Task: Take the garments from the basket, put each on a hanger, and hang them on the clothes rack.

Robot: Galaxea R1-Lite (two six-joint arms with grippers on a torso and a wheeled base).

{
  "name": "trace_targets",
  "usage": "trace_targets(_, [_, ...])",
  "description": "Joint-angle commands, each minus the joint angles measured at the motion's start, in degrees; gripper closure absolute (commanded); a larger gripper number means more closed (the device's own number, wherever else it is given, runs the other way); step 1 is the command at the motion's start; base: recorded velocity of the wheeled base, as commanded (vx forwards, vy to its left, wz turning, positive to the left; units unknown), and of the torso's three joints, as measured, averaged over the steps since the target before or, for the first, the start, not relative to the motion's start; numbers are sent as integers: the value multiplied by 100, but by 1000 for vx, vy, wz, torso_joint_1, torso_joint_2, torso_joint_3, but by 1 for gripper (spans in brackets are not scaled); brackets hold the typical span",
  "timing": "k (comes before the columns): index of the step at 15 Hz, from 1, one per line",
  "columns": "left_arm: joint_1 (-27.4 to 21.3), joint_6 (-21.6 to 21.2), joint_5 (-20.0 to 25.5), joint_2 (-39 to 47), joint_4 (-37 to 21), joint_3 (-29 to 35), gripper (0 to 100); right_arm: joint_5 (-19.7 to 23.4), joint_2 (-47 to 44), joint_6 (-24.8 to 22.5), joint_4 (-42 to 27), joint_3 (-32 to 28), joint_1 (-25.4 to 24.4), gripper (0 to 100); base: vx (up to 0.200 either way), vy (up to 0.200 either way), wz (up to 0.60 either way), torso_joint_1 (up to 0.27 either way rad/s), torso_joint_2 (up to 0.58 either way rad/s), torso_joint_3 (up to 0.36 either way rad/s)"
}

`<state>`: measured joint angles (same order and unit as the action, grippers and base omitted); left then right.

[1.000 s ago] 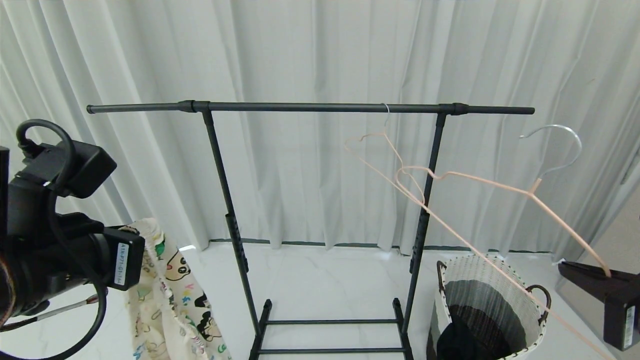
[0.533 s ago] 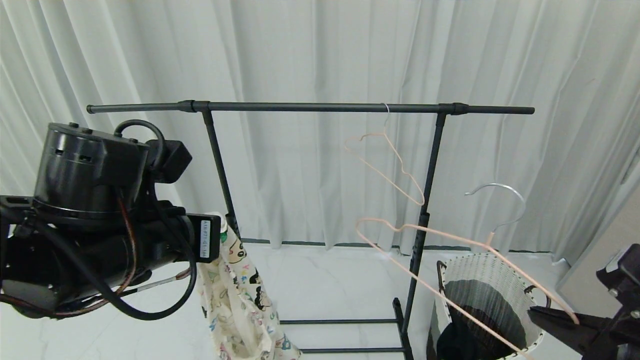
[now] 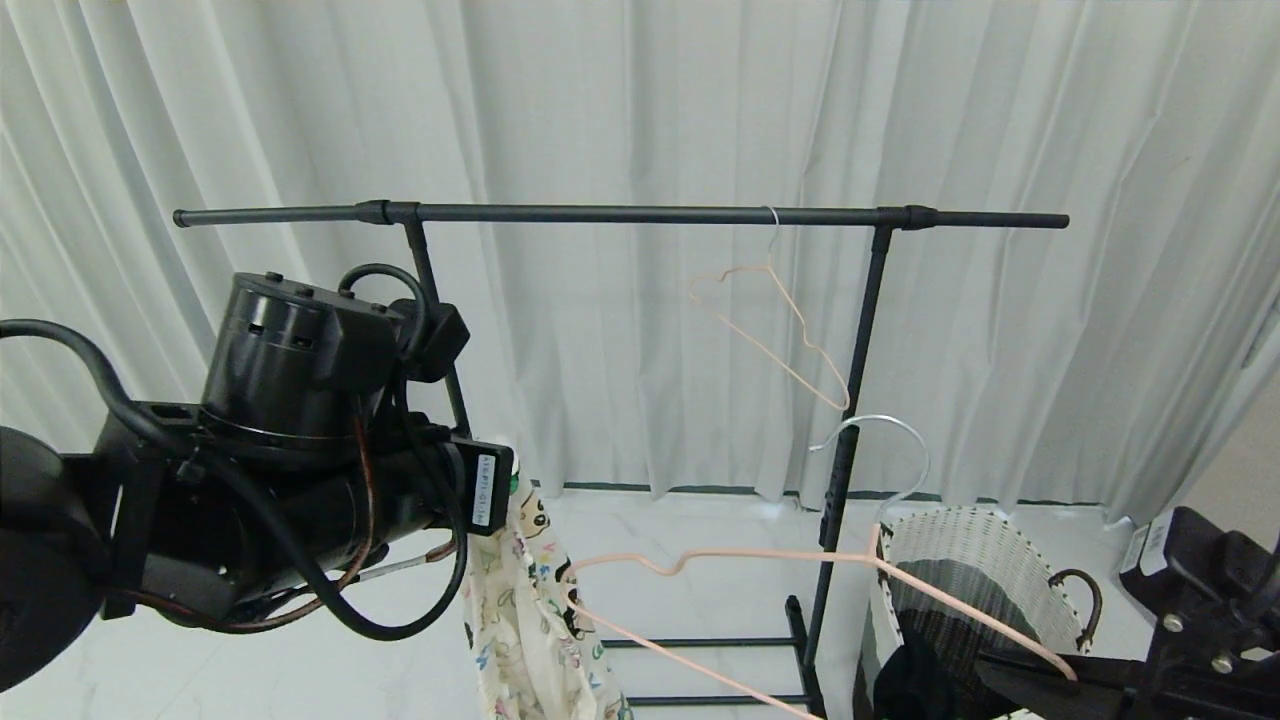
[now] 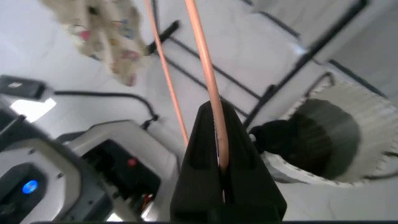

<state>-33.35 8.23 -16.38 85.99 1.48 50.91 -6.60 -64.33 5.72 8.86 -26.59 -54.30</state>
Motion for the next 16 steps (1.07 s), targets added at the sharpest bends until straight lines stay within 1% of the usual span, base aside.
trace_targets(1, [-13, -76, -49, 225, 195, 16, 100, 53, -220, 0, 107, -22, -28, 100, 0, 0, 0, 0, 0, 0])
trace_targets(3, [242, -287, -216, 366, 362, 7, 100, 53, -238, 0, 186, -22, -28, 100, 0, 0, 0, 0, 0, 0])
trace_targets(5, [312, -445, -374, 392, 371, 7, 100, 71, -256, 0, 291, -57, -37, 100, 0, 0, 0, 0, 0, 0])
trace_targets(8, [312, -445, -453, 445, 371, 16, 100, 79, -554, 8, 810, -110, -63, 100, 0, 0, 0, 0, 0, 0])
trace_targets(11, [286, -427, -515, 401, 371, 60, 100, 71, -836, 17, 933, -233, -116, 100, 0, 0, 0, 0, 0, 0])
trace_targets(13, [268, -427, -532, 366, 371, 139, 100, 35, -1293, 184, 1416, -286, -116, 100, 0, 0, 0, 0, 0, 0])
trace_targets(15, [268, -419, -532, 366, 371, 156, 100, 27, -1574, 210, 1663, -479, -116, 100, 0, 0, 0, 0, 0, 0])
trace_targets(16, [242, -427, -559, 357, 371, 165, 100, 0, -1688, 210, 1663, -593, -125, 100, 0, 0, 0, 0, 0, 0])
